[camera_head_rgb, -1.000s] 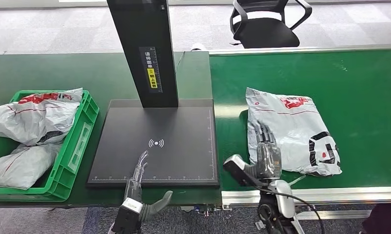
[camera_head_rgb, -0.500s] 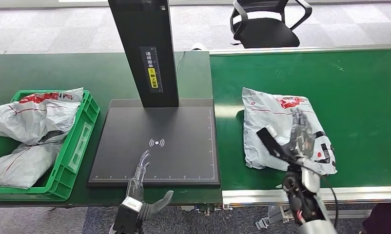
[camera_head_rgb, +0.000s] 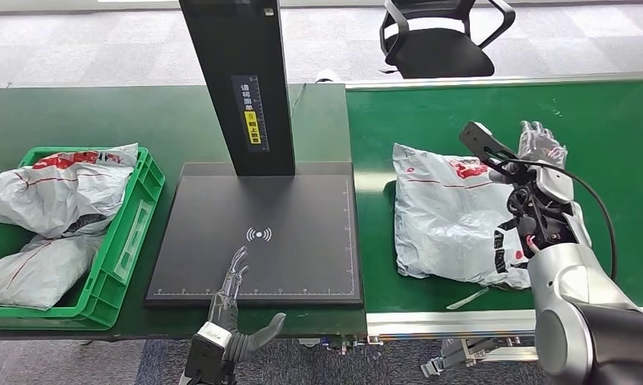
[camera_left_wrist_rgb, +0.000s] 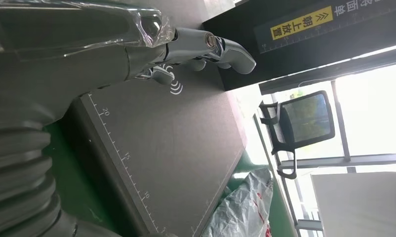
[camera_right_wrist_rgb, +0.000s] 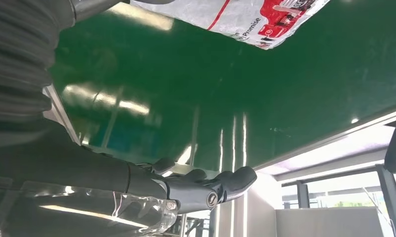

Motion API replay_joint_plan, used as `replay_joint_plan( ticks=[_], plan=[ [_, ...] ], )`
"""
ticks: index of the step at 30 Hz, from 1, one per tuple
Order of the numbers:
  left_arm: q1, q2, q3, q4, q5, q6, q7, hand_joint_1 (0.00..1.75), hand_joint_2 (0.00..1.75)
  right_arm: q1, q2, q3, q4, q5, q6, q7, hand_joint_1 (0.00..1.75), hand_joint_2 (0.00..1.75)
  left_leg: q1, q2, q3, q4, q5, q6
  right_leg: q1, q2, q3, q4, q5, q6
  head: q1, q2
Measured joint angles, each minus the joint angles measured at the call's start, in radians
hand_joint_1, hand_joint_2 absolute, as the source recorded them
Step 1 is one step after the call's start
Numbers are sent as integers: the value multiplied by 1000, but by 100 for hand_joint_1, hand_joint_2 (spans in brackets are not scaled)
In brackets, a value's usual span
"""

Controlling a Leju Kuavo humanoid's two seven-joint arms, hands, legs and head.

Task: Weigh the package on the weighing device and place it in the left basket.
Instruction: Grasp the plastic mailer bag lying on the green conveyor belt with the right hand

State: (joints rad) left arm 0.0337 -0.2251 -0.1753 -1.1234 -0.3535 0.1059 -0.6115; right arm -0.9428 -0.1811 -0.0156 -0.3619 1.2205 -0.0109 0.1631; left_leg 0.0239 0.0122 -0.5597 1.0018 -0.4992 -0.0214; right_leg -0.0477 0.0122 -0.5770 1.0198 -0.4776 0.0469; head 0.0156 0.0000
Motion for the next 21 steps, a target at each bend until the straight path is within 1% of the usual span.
replay_joint_plan(
  ticks=[2,5,7,11,14,17,21],
  plan=[
    [0,0,0,0,1,-1,0,0,175,-7,0,3,14,2,39,1,0,175,0,0,0,0,0,0,0,0,0,0,0,0,0,0],
    [0,-1,4,0,0,-10,0,0,175,-10,0,5,35,3,188,24,0,175,0,0,0,0,0,0,0,0,0,0,0,0,0,0],
    [0,-2,8,0,-3,-17,0,0,175,-3,-1,4,48,-2,256,45,0,175,0,0,0,0,0,0,0,0,-1,0,0,0,0,0],
    [-10,-3,13,6,-5,-22,0,0,175,19,-13,-11,66,-25,324,63,0,175,0,0,0,0,0,0,0,0,-1,0,0,0,0,0],
    [-22,-4,15,15,-5,-20,0,0,175,36,-19,-41,77,-57,408,62,0,175,0,0,0,0,0,0,0,0,-1,0,0,0,0,0],
    [-33,-4,15,27,-5,-18,0,0,175,60,-19,-68,85,-74,489,55,0,175,0,0,0,0,0,0,0,0,-1,0,0,0,0,0],
    [-49,-5,14,47,-5,-15,-1,0,175,94,-18,-89,93,-81,542,27,0,175,0,0,0,0,0,0,0,0,-1,0,0,0,0,0]
  ],
)
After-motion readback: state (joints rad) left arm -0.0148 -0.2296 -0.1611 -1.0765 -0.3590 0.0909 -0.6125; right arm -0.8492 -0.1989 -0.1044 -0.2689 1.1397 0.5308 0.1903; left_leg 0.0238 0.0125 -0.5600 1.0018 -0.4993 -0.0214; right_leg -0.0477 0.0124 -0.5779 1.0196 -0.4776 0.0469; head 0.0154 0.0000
